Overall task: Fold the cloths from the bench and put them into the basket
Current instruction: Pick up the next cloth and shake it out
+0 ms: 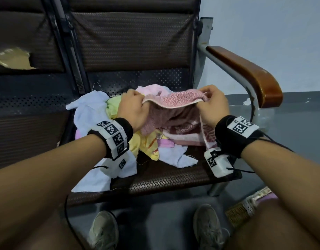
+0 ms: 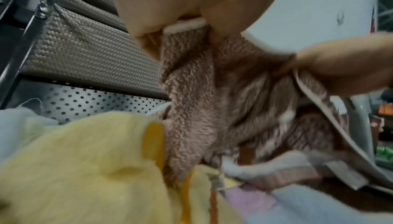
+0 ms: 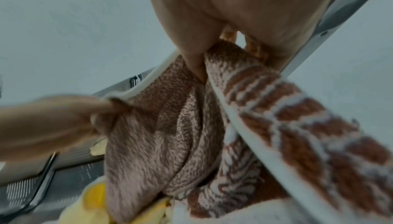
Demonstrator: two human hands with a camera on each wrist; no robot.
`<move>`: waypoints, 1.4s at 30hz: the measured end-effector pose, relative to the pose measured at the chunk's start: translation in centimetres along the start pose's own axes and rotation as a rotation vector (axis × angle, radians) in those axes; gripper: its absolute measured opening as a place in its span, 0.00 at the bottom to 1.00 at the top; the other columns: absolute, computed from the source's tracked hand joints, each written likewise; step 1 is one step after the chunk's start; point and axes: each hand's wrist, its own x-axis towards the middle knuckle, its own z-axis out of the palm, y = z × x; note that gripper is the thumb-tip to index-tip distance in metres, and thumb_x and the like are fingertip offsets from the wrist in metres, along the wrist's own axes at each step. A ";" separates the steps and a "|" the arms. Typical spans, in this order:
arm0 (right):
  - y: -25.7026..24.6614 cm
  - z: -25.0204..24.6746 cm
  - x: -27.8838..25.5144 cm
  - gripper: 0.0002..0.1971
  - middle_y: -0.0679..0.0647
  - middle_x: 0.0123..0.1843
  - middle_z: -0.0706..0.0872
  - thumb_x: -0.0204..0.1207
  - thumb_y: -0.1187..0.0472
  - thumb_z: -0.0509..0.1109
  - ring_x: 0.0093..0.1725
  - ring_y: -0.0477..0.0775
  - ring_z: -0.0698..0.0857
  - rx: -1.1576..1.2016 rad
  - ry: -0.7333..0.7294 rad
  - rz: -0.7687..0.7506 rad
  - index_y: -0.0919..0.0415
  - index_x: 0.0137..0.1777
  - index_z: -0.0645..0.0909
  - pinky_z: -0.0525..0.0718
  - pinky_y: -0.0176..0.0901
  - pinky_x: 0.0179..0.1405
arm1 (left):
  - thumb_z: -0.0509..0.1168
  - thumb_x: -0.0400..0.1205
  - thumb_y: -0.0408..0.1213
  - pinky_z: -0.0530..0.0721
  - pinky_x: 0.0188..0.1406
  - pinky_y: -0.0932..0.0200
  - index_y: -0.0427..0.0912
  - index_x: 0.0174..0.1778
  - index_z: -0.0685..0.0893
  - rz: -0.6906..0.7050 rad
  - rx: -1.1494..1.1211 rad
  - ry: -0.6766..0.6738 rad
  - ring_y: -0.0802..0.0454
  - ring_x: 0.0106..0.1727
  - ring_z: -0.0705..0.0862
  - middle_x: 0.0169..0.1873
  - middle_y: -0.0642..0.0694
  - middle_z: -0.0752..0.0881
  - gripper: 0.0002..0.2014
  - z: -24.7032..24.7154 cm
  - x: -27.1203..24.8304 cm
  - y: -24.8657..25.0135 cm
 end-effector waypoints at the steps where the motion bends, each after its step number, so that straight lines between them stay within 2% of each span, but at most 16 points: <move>1: 0.3 0.0 -0.2 0.09 0.54 0.48 0.90 0.72 0.64 0.72 0.49 0.57 0.87 -0.047 -0.027 0.015 0.54 0.52 0.86 0.83 0.44 0.52 | 0.57 0.86 0.36 0.72 0.58 0.48 0.32 0.48 0.88 0.009 -0.025 0.048 0.36 0.58 0.79 0.54 0.35 0.84 0.15 -0.3 0.3 0.4; 4: 0.2 0.1 -0.6 0.02 0.53 0.38 0.88 0.75 0.60 0.74 0.41 0.54 0.85 -0.107 -0.097 -0.003 0.56 0.44 0.88 0.80 0.43 0.43 | 0.57 0.83 0.39 0.67 0.38 0.51 0.41 0.28 0.77 0.016 -0.121 0.173 0.42 0.39 0.78 0.33 0.44 0.80 0.16 -1.4 0.4 1.5; 6: -0.1 0.1 -0.7 0.14 0.51 0.27 0.79 0.79 0.56 0.70 0.30 0.51 0.76 -0.057 -0.117 -0.020 0.61 0.33 0.83 0.72 0.45 0.32 | 0.57 0.83 0.42 0.64 0.31 0.51 0.45 0.22 0.65 -0.017 -0.190 0.203 0.47 0.29 0.71 0.22 0.49 0.70 0.21 -2.3 0.3 2.0; 8: -0.6 0.1 -0.7 0.21 0.48 0.23 0.70 0.82 0.55 0.66 0.24 0.46 0.67 0.005 -0.127 -0.034 0.59 0.26 0.72 0.63 0.45 0.27 | 0.59 0.85 0.42 0.63 0.29 0.50 0.43 0.21 0.63 -0.033 -0.303 0.196 0.52 0.26 0.66 0.20 0.50 0.67 0.25 -2.6 0.2 2.3; 10: -1.2 0.2 -0.9 0.15 0.45 0.25 0.74 0.82 0.59 0.66 0.24 0.41 0.69 0.037 -0.158 -0.087 0.57 0.31 0.78 0.66 0.43 0.27 | 0.60 0.87 0.43 0.65 0.28 0.51 0.36 0.21 0.69 -0.001 -0.451 0.147 0.53 0.26 0.68 0.21 0.48 0.71 0.27 -2.7 -0.1 2.7; 12: -1.4 0.3 -1.1 0.04 0.46 0.33 0.84 0.81 0.64 0.68 0.27 0.38 0.76 0.120 -0.170 -0.097 0.56 0.49 0.84 0.73 0.35 0.29 | 0.60 0.87 0.45 0.67 0.26 0.52 0.33 0.22 0.71 0.064 -0.553 0.070 0.54 0.24 0.69 0.21 0.47 0.72 0.28 -2.6 -0.4 3.5; 16: -1.0 0.1 -1.5 0.14 0.51 0.36 0.83 0.77 0.71 0.67 0.20 0.36 0.73 0.190 -0.179 -0.087 0.53 0.53 0.69 0.67 0.33 0.24 | 0.55 0.89 0.48 0.63 0.27 0.56 0.45 0.21 0.63 0.208 -0.315 -0.104 0.57 0.21 0.65 0.19 0.51 0.67 0.28 -1.7 -0.4 4.2; 20: -1.3 -0.8 -1.7 0.13 0.56 0.46 0.86 0.75 0.70 0.64 0.29 0.38 0.73 0.123 -0.224 -0.222 0.51 0.50 0.68 0.72 0.38 0.36 | 0.49 0.90 0.54 0.59 0.28 0.52 0.41 0.22 0.65 0.079 -0.016 -0.079 0.46 0.25 0.72 0.21 0.45 0.73 0.31 -0.6 0.6 2.3; 24: -1.8 -1.1 -2.3 0.14 0.46 0.45 0.86 0.81 0.68 0.64 0.40 0.48 0.81 0.003 -0.371 -0.367 0.47 0.57 0.79 0.81 0.50 0.47 | 0.48 0.90 0.55 0.61 0.33 0.53 0.35 0.32 0.75 0.023 0.005 -0.038 0.34 0.39 0.81 0.35 0.33 0.83 0.30 0.0 1.5 1.3; 27: -2.6 -0.7 -3.5 0.24 0.45 0.66 0.87 0.84 0.70 0.61 0.63 0.46 0.84 -0.041 -0.505 -0.458 0.45 0.72 0.79 0.78 0.42 0.69 | 0.44 0.90 0.55 0.66 0.41 0.54 0.48 0.33 0.70 0.040 0.077 -0.082 0.31 0.49 0.84 0.49 0.29 0.86 0.23 0.2 1.4 1.2; 29: -3.5 -0.4 -4.2 0.29 0.44 0.71 0.84 0.83 0.72 0.57 0.65 0.45 0.84 -0.034 -0.604 -0.508 0.42 0.75 0.77 0.78 0.37 0.70 | 0.41 0.90 0.53 0.69 0.45 0.51 0.45 0.44 0.76 -0.005 0.106 -0.153 0.30 0.54 0.83 0.54 0.29 0.86 0.23 0.1 1.7 1.7; 33: -4.2 0.8 -4.7 0.17 0.41 0.35 0.89 0.78 0.67 0.61 0.39 0.41 0.85 -0.209 -0.620 -0.392 0.52 0.39 0.90 0.83 0.44 0.52 | 0.40 0.91 0.48 0.78 0.62 0.45 0.36 0.67 0.76 -0.185 -0.126 -0.272 0.31 0.60 0.82 0.60 0.26 0.83 0.25 -0.5 1.8 3.2; 37: -3.7 2.7 -4.9 0.21 0.52 0.27 0.84 0.78 0.45 0.67 0.31 0.51 0.82 -0.321 -0.610 -0.209 0.57 0.29 0.82 0.77 0.45 0.32 | 0.47 0.90 0.37 0.75 0.55 0.44 0.35 0.76 0.67 -0.199 -0.289 -0.232 0.29 0.60 0.81 0.59 0.24 0.81 0.19 -0.8 0.9 5.2; 39: -3.5 3.3 -4.6 0.19 0.49 0.29 0.81 0.79 0.47 0.69 0.33 0.52 0.81 -0.312 -0.614 -0.177 0.55 0.29 0.76 0.72 0.44 0.31 | 0.48 0.90 0.40 0.75 0.53 0.45 0.36 0.67 0.76 -0.129 -0.285 -0.180 0.32 0.57 0.81 0.53 0.29 0.84 0.17 -1.3 0.4 6.0; 40: -3.5 3.3 -4.3 0.17 0.50 0.31 0.80 0.80 0.51 0.69 0.36 0.55 0.82 -0.292 -0.589 -0.161 0.56 0.31 0.75 0.72 0.44 0.34 | 0.50 0.90 0.43 0.75 0.48 0.47 0.36 0.53 0.82 -0.088 -0.274 -0.172 0.35 0.51 0.82 0.45 0.34 0.86 0.19 -1.6 0.2 6.4; 42: -3.6 2.9 -3.1 0.13 0.56 0.35 0.81 0.81 0.59 0.66 0.41 0.60 0.82 -0.261 -0.497 -0.145 0.58 0.33 0.74 0.71 0.42 0.39 | 0.54 0.88 0.48 0.67 0.35 0.49 0.40 0.26 0.74 -0.124 -0.355 -0.097 0.44 0.35 0.78 0.26 0.45 0.78 0.25 -2.3 0.2 7.1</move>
